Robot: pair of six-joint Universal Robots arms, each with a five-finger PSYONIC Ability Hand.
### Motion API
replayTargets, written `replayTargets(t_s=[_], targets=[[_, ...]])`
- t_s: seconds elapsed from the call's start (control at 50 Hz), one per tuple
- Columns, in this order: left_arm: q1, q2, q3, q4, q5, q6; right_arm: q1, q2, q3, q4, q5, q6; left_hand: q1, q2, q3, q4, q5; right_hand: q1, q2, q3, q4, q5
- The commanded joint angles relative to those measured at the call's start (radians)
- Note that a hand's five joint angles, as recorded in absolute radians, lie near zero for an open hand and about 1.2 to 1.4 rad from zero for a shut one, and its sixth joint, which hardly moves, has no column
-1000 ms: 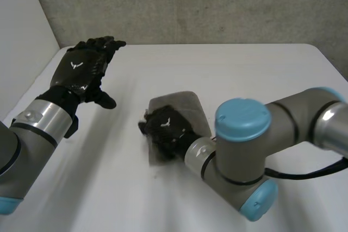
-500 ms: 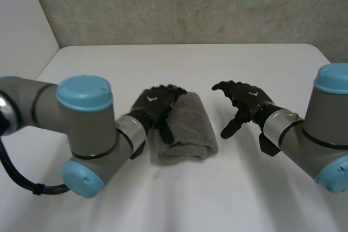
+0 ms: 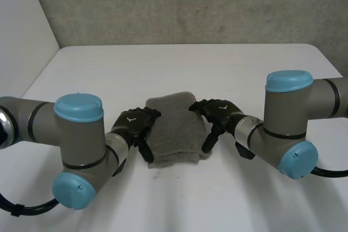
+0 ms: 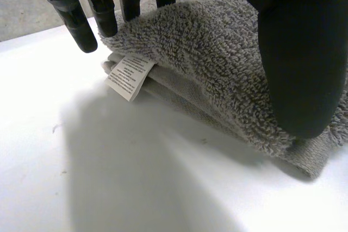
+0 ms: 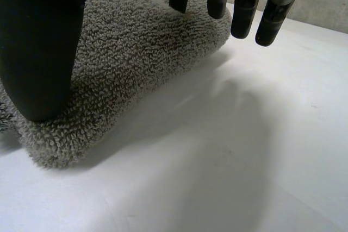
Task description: Fold the towel.
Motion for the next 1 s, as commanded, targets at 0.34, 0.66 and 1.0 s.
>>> replayTargets(t_s=[0.34,0.66,1.0], targets=[[0.003,0.392,0.084,-0.010,0.007,-0.002,-0.015,-0.439,-0.004,-0.066,0.089,0.001,0.005,0.010,0.008,0.007,-0.028,-0.006,0.004,0.008,0.001,-0.027],[0.135,0.603,0.162,-0.220,0.007,-0.014,-0.135,-0.662,0.119,-0.097,0.274,0.000,0.005,0.010,0.008,0.007,-0.028,-0.006,0.004,0.008,0.001,-0.027],[0.141,0.596,0.043,-0.085,0.008,-0.111,-0.121,-0.559,0.160,-0.100,0.257,0.003,0.005,0.010,0.008,0.007,-0.028,-0.006,0.004,0.008,0.001,-0.027]])
